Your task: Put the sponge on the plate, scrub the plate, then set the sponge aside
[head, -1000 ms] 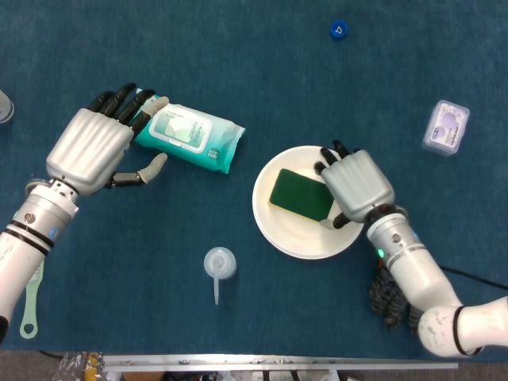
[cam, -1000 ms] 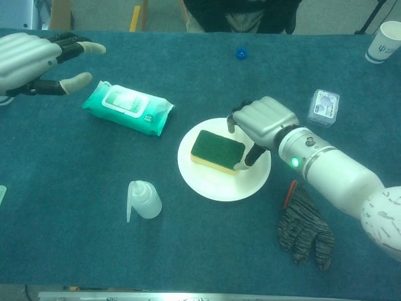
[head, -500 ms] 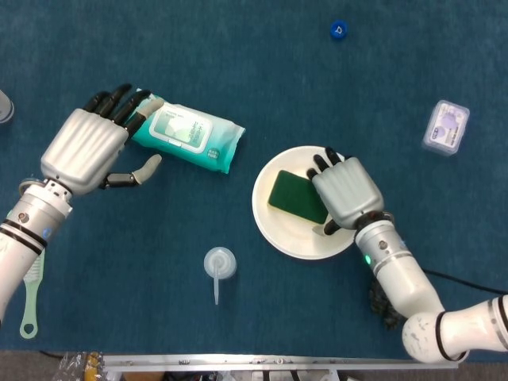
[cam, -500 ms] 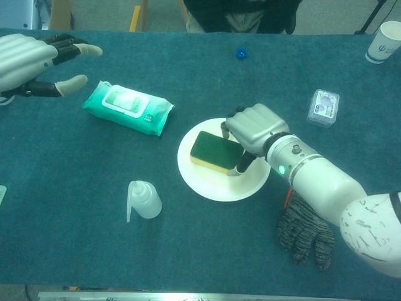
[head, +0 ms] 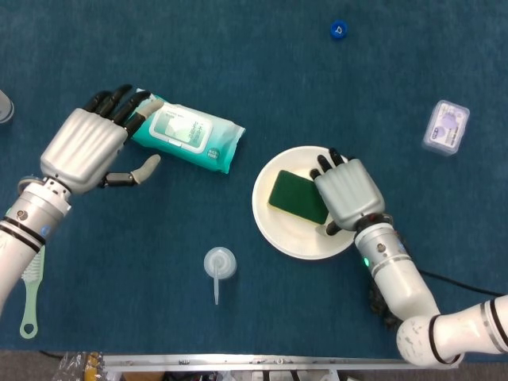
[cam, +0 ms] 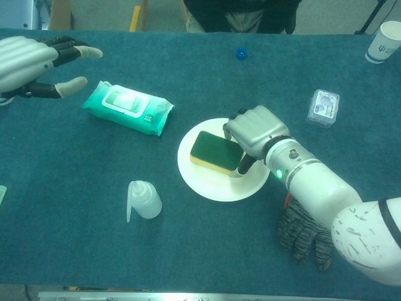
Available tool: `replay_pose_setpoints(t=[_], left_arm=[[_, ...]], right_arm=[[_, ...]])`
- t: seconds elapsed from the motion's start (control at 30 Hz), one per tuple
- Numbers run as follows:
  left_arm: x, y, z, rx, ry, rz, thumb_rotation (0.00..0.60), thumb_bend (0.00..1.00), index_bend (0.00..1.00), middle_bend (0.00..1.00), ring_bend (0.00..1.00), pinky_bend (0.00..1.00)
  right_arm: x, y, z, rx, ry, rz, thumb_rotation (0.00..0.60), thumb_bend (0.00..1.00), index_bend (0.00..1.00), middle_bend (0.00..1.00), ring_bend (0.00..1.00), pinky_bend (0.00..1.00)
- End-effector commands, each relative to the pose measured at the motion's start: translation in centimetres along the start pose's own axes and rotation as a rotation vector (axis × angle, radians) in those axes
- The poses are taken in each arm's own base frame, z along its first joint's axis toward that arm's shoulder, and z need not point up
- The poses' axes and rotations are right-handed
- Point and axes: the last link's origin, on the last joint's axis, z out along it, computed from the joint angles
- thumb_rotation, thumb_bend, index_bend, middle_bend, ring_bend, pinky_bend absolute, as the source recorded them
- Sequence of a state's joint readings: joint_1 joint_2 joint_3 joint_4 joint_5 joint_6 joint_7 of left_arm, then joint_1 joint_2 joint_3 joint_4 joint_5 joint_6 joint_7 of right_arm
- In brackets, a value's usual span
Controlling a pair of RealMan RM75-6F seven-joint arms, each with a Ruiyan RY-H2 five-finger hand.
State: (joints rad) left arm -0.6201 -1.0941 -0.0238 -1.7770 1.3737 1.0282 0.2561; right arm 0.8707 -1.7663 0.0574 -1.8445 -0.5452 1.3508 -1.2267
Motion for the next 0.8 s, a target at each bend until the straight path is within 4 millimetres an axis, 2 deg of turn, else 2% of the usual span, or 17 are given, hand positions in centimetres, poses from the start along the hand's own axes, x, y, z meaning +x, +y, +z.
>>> replay_pose_setpoints(t=[0.03, 0.43, 0.67, 0.8], left_arm=[[-0.1, 0.0, 0.1, -0.005, -0.002, 0.0, 0.006, 0.33, 0.07, 0.07, 0.0, 0.11], [-0.3, -0.4, 0.3, -0.005, -0.006, -0.003, 0.012, 0.33, 0.08, 0.07, 0.0, 0.11], [-0.3, -0.6, 0.2, -0.006, -0.01, -0.007, 0.022, 0.33, 0.08, 0.07, 0.0, 0.11], [-0.3, -0.6, 0.1, -0.008, -0.013, -0.011, 0.03, 0.33, 0.08, 0.07, 0.0, 0.11]], right_arm=[[-0.1, 0.0, 0.1, -0.002, -0.001, 0.005, 0.384, 0.0, 0.3, 0.2, 0.12, 0.4], [-0.1, -0.9, 0.7, -0.001, 0.013, 0.011, 0.418, 0.0, 0.3, 0.2, 0.12, 0.4], [-0.2, -1.1, 1.0, -0.008, 0.017, 0.013, 0.519, 0.0, 0.3, 0.2, 0.12, 0.4], [-0.3, -0.9, 1.0, -0.013, 0.016, 0.019, 0.564, 0.06, 0.3, 0.21, 0.12, 0.4]])
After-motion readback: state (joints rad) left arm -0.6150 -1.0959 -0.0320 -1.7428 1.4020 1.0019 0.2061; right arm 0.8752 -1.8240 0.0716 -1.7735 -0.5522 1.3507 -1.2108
